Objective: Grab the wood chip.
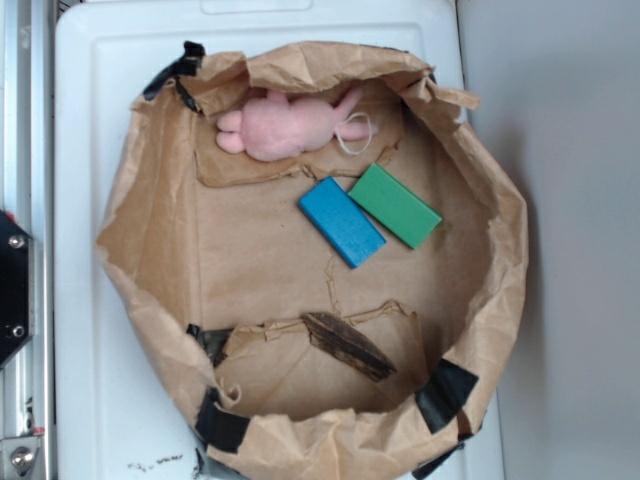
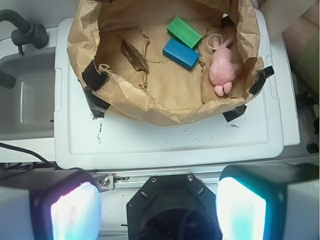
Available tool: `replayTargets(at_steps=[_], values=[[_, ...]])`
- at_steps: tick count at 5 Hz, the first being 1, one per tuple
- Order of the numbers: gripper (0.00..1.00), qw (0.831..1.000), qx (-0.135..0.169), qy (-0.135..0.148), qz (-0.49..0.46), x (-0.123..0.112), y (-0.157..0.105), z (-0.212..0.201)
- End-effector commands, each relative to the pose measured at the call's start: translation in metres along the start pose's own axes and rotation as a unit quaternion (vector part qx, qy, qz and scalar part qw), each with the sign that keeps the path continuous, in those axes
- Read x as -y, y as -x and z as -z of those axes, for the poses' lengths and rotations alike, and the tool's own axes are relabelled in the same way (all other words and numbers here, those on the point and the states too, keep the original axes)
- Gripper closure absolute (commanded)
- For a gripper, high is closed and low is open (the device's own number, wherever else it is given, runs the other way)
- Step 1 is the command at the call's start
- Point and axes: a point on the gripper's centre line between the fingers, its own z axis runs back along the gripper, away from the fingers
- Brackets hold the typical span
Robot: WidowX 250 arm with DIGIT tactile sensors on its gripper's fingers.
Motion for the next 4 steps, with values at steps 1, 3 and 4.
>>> replayTargets(at_steps=[1, 3, 4], values=[[0.00, 1.000, 0.000, 0.000, 0.000, 0.000, 0.000, 0.000], [0.00, 1.000, -0.001, -0.023, 0.006, 0.028, -0.075, 0.042], [0.00, 1.000, -0.001, -0.023, 0.006, 0.028, -0.075, 0.042]])
